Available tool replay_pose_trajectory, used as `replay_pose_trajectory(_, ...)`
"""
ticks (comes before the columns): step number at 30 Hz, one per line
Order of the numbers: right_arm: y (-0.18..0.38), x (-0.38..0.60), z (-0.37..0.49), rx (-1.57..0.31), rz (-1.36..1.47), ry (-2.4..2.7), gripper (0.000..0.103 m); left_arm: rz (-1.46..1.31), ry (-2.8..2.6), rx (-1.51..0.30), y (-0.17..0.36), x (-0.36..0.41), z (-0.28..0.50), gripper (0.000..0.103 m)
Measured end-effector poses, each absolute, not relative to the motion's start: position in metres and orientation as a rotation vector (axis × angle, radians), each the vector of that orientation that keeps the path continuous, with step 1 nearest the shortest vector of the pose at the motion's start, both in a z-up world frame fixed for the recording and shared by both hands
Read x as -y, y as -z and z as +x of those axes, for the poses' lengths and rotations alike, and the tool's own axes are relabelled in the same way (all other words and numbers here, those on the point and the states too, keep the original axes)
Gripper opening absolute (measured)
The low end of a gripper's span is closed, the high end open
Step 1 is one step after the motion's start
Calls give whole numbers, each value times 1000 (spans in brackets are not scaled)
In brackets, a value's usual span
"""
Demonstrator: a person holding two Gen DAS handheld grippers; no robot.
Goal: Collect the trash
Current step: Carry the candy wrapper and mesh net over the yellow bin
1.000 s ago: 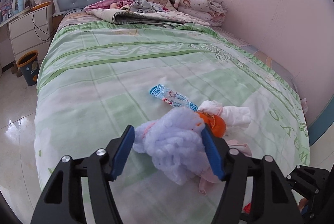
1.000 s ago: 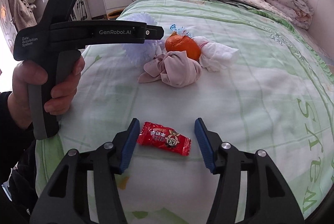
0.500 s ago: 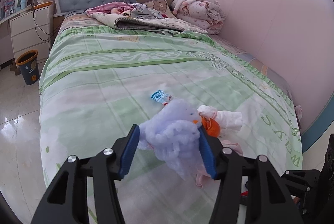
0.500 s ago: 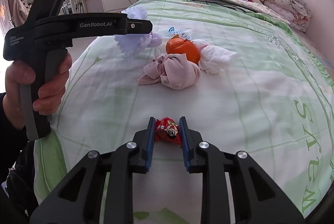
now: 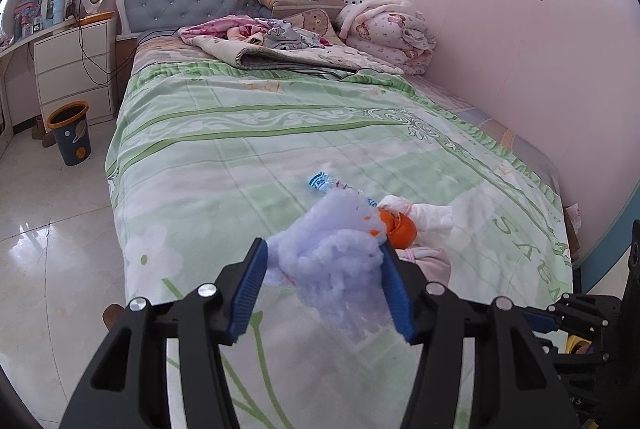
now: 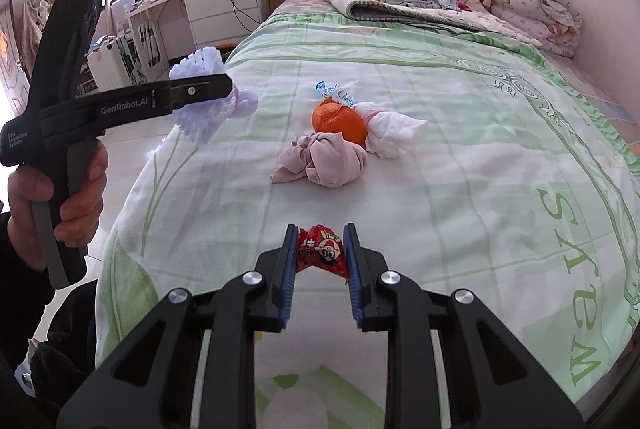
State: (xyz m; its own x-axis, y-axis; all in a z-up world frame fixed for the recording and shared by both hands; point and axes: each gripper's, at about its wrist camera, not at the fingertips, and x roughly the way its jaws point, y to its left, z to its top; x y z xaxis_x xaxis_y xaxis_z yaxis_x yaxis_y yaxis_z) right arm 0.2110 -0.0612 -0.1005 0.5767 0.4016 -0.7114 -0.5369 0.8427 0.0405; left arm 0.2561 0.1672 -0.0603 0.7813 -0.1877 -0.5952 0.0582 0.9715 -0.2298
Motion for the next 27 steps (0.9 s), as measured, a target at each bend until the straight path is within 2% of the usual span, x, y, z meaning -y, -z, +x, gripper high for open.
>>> replay_pose_trajectory(15, 54, 93, 171, -703, -127, -527, 22, -153, 152, -624, 34, -147, 197, 52)
replay_pose_trajectory(27, 26, 137, 130, -645, -70, -488, 22, -115, 223, -583, 11, -101, 154, 52)
